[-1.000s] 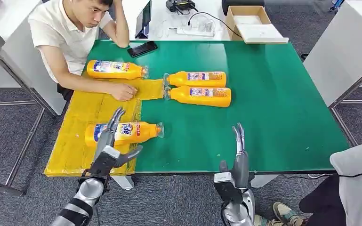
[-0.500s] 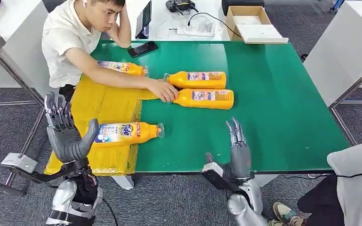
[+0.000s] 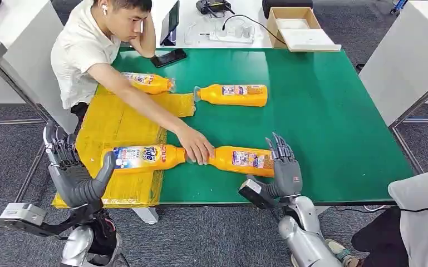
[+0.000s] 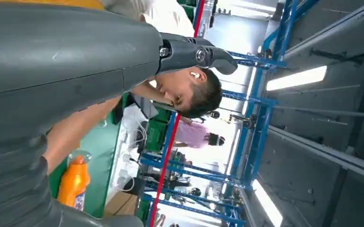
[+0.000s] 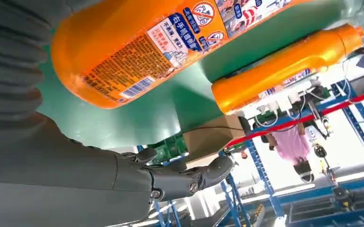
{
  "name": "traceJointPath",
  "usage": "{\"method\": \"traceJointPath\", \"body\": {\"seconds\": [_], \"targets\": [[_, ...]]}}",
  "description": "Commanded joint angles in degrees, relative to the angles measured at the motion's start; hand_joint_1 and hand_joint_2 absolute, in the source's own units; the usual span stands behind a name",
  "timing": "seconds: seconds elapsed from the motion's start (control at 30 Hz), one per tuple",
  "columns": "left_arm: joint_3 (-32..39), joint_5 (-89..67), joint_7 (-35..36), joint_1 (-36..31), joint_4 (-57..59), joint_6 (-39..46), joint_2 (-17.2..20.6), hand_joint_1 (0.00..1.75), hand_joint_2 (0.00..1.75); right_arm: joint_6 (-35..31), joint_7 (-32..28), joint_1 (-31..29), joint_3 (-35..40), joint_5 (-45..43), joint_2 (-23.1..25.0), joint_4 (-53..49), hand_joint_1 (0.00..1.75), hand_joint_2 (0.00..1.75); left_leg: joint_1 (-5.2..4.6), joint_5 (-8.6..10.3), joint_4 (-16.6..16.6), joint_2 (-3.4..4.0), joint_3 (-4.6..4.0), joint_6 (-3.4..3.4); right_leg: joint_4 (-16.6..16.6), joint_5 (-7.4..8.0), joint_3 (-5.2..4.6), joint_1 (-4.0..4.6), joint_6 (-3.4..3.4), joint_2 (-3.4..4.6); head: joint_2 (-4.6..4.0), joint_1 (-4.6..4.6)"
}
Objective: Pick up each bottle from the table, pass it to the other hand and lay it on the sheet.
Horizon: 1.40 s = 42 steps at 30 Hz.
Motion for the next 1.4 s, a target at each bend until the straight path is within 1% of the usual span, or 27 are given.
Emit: {"method": "traceJointPath", "body": {"seconds": [0.03, 0.07, 0.1, 0.2, 0.27, 0.3, 0.37, 0.4, 0.43, 0.5, 0.6, 0.67, 0.73, 0.77, 0.8, 0.83, 0.87, 0.93, 1.0, 1.03, 1.1, 1.13, 1.2, 1.27, 1.3, 1.37, 1.4], "targets": [[-3.8, -3.4, -0.8, -0.6, 0.5, 2.0, 1.2, 0.0, 1.75, 2.5, 2.0, -6.7, 2.4, -0.6, 0.7, 10.7, 0.0, 1.75, 0.0, -0.03, 0.0, 0.11, 0.07, -0.03, 0.0, 0.0, 0.06, 0.01, -0.05, 0.06, 0.0, -0.02], [-4.4, -3.7, -0.7, -0.9, 0.9, 2.2, 1.4, 0.0, 1.75, 3.8, 2.2, -7.4, 2.1, -1.4, 1.0, 11.9, 0.0, 1.75, 0.01, -0.08, 0.0, 0.19, 0.18, -0.06, 0.0, -0.03, 0.14, 0.03, -0.08, 0.1, 0.0, -0.02], [-5.0, -4.1, -0.4, -1.3, 1.3, 2.6, 1.5, 0.0, 1.75, 5.7, 1.9, -8.1, 1.7, -2.7, 1.4, 13.0, 0.0, 1.75, 0.0, -0.04, 0.0, 0.12, 0.12, -0.04, 0.0, -0.02, 0.11, 0.01, -0.06, 0.05, 0.0, -0.02], [-5.0, -4.1, -0.4, -1.3, 1.3, 2.6, 1.5, 0.0, 1.75, 5.7, 1.9, -8.1, 1.7, -2.7, 1.4, 13.0, 0.0, 1.75, 0.02, -0.13, 0.0, 0.2, 0.31, -0.09, 0.0, -0.08, 0.27, 0.05, -0.12, 0.08, -0.02, -0.02], [-5.8, -4.2, 0.3, -2.2, 2.2, 2.8, 1.8, 0.0, 1.75, 8.0, 3.5, -9.8, 2.7, -1.9, 1.4, 16.3, 0.0, 1.75, 0.01, -0.17, -0.1, 0.23, 0.47, -0.12, 0.0, -0.15, 0.39, 0.05, -0.17, 0.06, 0.0, 0.0], [-6.3, -4.0, 0.9, -2.6, 2.3, 2.7, 2.0, 0.0, 1.75, 9.8, 4.8, -10.7, 3.9, -0.8, 1.3, 17.7, 0.0, 1.75, 0.0, -0.05, 0.0, 0.09, 0.16, -0.06, 0.0, -0.04, 0.14, 0.02, -0.08, 0.01, 0.0, -0.02], [-6.8, -4.0, 1.0, -2.9, 2.2, 2.9, 2.2, 0.0, 1.75, 11.6, 5.9, -11.6, 4.8, -0.3, 1.2, 18.7, 0.0, 1.75, 0.01, -0.09, -0.1, 0.12, 0.3, -0.09, 0.0, -0.08, 0.27, 0.04, -0.12, 0.01, 0.0, -0.02], [-7.3, -4.1, 1.4, -3.1, 1.9, 3.0, 2.4, 0.0, 1.75, 13.9, 7.4, -12.6, 5.5, 0.2, 1.1, 19.8, 0.0, 1.75, 0.01, -0.06, 0.0, 0.15, 0.2, -0.07, 0.0, -0.03, 0.16, 0.03, -0.09, 0.06, 0.0, -0.02], [-7.4, -4.1, 1.5, -3.1, 1.8, 3.0, 2.4, 0.0, 1.75, 14.6, 8.0, -12.8, 5.8, 0.4, 1.1, 20.0, 0.0, 1.75, 0.01, -0.09, 0.0, 0.15, 0.31, -0.1, 0.0, -0.07, 0.28, 0.04, -0.12, 0.03, 0.0, -0.02], [-7.4, -4.1, 1.5, -3.1, 1.8, 3.0, 2.4, 0.0, 1.75, 14.7, 8.0, -12.9, 5.8, 0.4, 1.0, 20.0, 0.0, 1.75, -0.02, -0.03, 0.0, 0.13, 0.15, -0.05, 0.0, -0.01, 0.1, 0.0, -0.06, 0.05, -0.02, -0.02], [-7.4, -4.1, 1.5, -3.1, 1.8, 3.1, 2.4, 0.0, 1.75, 15.1, 8.1, -12.9, 5.9, 0.5, 0.8, 20.2, 0.0, 1.75, 0.01, -0.05, 0.0, 0.12, 0.23, -0.06, 0.0, -0.03, 0.2, 0.03, -0.08, 0.0, 0.0, -0.02], [-8.0, -4.0, 2.5, -3.4, 2.0, 2.7, 2.6, 0.0, 1.75, 16.5, 10.7, -13.7, 6.7, 1.4, 0.7, 20.9, 0.0, 1.75, 0.02, -0.08, 0.0, 0.11, 0.33, -0.08, 0.0, -0.07, 0.29, 0.05, -0.11, -0.04, 0.0, -0.02], [-8.4, -3.4, 3.6, -3.8, 2.3, 1.9, 2.6, 0.0, 1.75, 19.2, 12.4, -14.6, 7.1, 1.4, 0.4, 21.9, 0.0, 1.75, -0.02, -0.03, 0.0, 0.08, 0.23, -0.05, 0.0, -0.04, 0.19, 0.01, -0.07, -0.02, 0.0, 0.0], [-8.7, -2.5, 4.8, -4.0, 2.4, 0.7, 2.7, 0.0, 1.75, 20.7, 13.7, -15.1, 7.9, 2.1, 0.0, 22.4, 0.0, 1.75, -0.01, -0.07, 0.0, 0.12, 0.32, -0.08, 0.0, -0.07, 0.27, 0.02, -0.1, -0.01, -0.02, -0.02], [-8.9, -1.9, 5.6, -4.2, 2.5, -0.1, 2.8, 0.0, 1.75, 21.8, 14.4, -15.4, 8.1, 2.2, -0.2, 22.7, 0.0, 1.75, -0.01, -0.03, 0.0, 0.1, 0.21, -0.05, 0.0, -0.02, 0.17, 0.01, -0.06, 0.0, -0.02, -0.02], [-9.1, 1.1, 9.3, -4.7, 3.2, -3.1, 3.0, 0.0, 1.75, 26.1, 16.9, -16.0, 8.9, 2.6, -0.7, 23.8, 0.0, 1.75, 0.0, -0.05, 0.0, 0.14, 0.28, -0.07, 0.0, -0.04, 0.24, 0.03, -0.09, -0.01, 0.0, -0.02], [-8.9, 3.3, 11.9, -5.1, 4.1, -5.1, 2.8, 0.0, 1.75, 29.2, 18.0, -16.2, 10.0, 3.2, -1.3, 24.0, 0.0, 1.75, 0.01, -0.03, -0.1, 0.1, 0.33, -0.07, -0.1, -0.03, 0.3, 0.04, -0.09, -0.07, 0.0, 0.0], [-9.0, 5.8, 15.8, -6.6, 7.2, -8.1, 3.0, 0.0, 1.75, 33.1, 19.3, -16.4, 11.1, 3.4, -2.4, 24.7, 0.0, 1.75, -0.02, 0.02, -0.1, 0.02, 0.31, -0.03, -0.1, 0.0, 0.26, 0.0, -0.04, -0.1, 0.0, 0.0], [-9.1, 6.5, 17.4, -7.5, 9.0, -9.1, 3.0, 0.0, 1.75, 34.9, 21.1, -17.1, 12.6, 4.7, -3.6, 25.1, 0.0, 1.75, 0.01, 0.03, -0.1, -0.01, 0.54, -0.06, -0.1, 0.0, 0.48, 0.04, -0.07, -0.18, -0.02, -0.02], [-9.3, 6.6, 18.4, -8.4, 10.8, -10.0, 3.2, 0.0, 1.75, 37.2, 22.3, -18.0, 13.9, 5.7, -4.3, 25.5, 0.0, 1.75, 0.01, 0.03, -0.1, 0.01, 0.65, -0.07, -0.1, -0.01, 0.57, 0.04, -0.09, -0.21, 0.0, 0.0], [-10.0, 6.8, 20.2, -9.0, 12.2, -11.4, 3.7, 0.0, 1.75, 39.5, 23.2, -18.8, 14.4, 5.6, -5.3, 25.2, 0.0, 1.75, -0.03, 0.03, -0.1, 0.16, 0.83, -0.06, -0.2, 0.03, 0.69, 0.02, -0.07, -0.11, 0.0, -0.02], [-10.0, 6.8, 20.5, -9.1, 12.4, -11.6, 3.8, 0.0, 1.75, 40.1, 23.5, -19.0, 14.7, 5.7, -5.5, 25.0, 0.0, 1.75, -0.04, -0.04, -0.1, 0.24, 0.87, -0.01, -0.1, 0.04, 0.66, 0.01, -0.06, -0.03, 0.0, -0.02], [-10.0, 6.8, 20.5, -9.1, 12.4, -11.6, 3.8, 0.0, 1.75, 40.1, 23.5, -19.0, 14.7, 5.7, -5.5, 25.0, 0.0, 1.75, -0.04, 0.03, -0.1, 0.13, 0.93, -0.01, -0.2, 0.08, 0.76, 0.03, -0.1, -0.17, 0.0, -0.02], [-10.0, 6.8, 20.5, -9.1, 12.4, -11.6, 3.8, 0.0, 1.75, 40.1, 23.5, -19.0, 14.7, 5.7, -5.5, 25.0, 0.0, 1.75, -0.07, 0.06, -0.1, 0.18, 1.04, 0.15, -0.2, 0.03, 0.88, 0.01, -0.06, -0.06, 0.0, 0.0], [-9.9, 6.8, 20.5, -8.9, 12.0, -11.7, 3.8, 0.0, 1.75, 40.2, 23.6, -18.8, 14.8, 5.7, -5.4, 24.8, 0.0, 1.75, -0.04, 0.16, -0.2, 0.06, 1.01, 0.14, -0.3, 0.07, 0.91, 0.04, -0.11, -0.22, 0.0, 0.0], [-9.9, 6.8, 20.5, -8.9, 12.0, -11.7, 3.8, 0.0, 1.75, 40.2, 23.6, -18.8, 14.8, 5.7, -5.4, 24.8, 0.0, 1.75, -0.06, 0.08, -0.1, 0.17, 1.06, 0.16, -0.2, 0.05, 0.97, 0.01, -0.04, -0.04, 0.0, 0.0], [-9.9, 6.8, 20.5, -8.9, 12.0, -11.7, 3.8, 0.0, 1.75, 40.2, 23.6, -18.8, 14.8, 5.7, -5.4, 24.8, 0.0, 1.75, -0.04, 0.1, -0.2, 0.16, 1.07, 0.13, -0.3, 0.07, 1.01, 0.04, -0.07, -0.09, -0.02, -0.02]]}}
